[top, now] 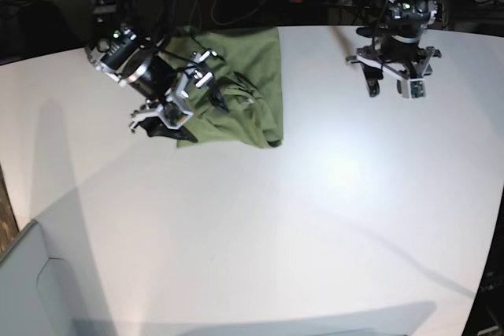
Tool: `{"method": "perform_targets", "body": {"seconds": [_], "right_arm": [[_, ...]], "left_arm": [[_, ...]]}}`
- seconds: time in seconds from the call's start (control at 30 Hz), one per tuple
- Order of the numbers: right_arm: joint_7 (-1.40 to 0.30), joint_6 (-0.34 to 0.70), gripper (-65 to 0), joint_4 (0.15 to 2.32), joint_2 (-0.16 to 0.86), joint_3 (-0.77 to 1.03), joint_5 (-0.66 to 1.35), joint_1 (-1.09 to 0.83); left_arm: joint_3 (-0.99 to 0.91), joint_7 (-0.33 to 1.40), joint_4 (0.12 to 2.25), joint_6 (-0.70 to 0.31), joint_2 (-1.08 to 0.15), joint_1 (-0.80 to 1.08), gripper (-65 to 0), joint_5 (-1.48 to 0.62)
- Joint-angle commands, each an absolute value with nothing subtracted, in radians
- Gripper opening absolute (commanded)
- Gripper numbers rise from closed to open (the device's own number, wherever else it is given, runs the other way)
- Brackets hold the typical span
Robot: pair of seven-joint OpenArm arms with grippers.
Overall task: Fold the T-shirt properly
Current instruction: 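Hold the folded bundle with the right gripper and press it down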
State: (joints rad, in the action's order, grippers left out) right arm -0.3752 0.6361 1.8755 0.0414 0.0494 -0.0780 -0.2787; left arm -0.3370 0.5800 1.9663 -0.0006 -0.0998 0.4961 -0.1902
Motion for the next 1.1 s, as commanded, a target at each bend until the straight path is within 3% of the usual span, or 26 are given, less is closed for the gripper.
{"method": "perform_targets", "body": {"seconds": [0.0,0.23,0.33,0.47,0.5,1.07], "right_arm": [[-0.349,0.645,-21.2,1.874,0.042,0.048,-0.059,-0.275],[-0.341,0.645,-24.4,1.77,0.042,0.048,-0.059,-0.278],[-0.341,0.645,-36.5,1.767,0.044,0.048,-0.059,-0.28],[-0.341,0.645,-62.4,1.779,0.044,0.048,-0.059,-0.283],[-0.348,0.645,-65.0,1.79,0.044,0.048,-0.059,-0.285],[-0.338,0.65,-64.9,1.89,0.044,-0.137,-0.059,-0.438]], "left_arm": [[-0.343,0.556,1.985,0.001,-0.105,0.499,-30.1,-0.193],[-0.348,0.556,1.985,0.001,-0.105,0.495,-30.1,-0.193],[-0.348,0.556,1.985,0.001,-0.105,0.495,-30.1,-0.193],[-0.348,0.556,1.985,0.001,-0.105,0.495,-30.1,-0.193],[-0.348,0.556,1.985,0.001,-0.105,0.495,-30.1,-0.193],[-0.349,0.555,1.986,0.001,-0.11,0.493,-30.1,-0.193]]}}
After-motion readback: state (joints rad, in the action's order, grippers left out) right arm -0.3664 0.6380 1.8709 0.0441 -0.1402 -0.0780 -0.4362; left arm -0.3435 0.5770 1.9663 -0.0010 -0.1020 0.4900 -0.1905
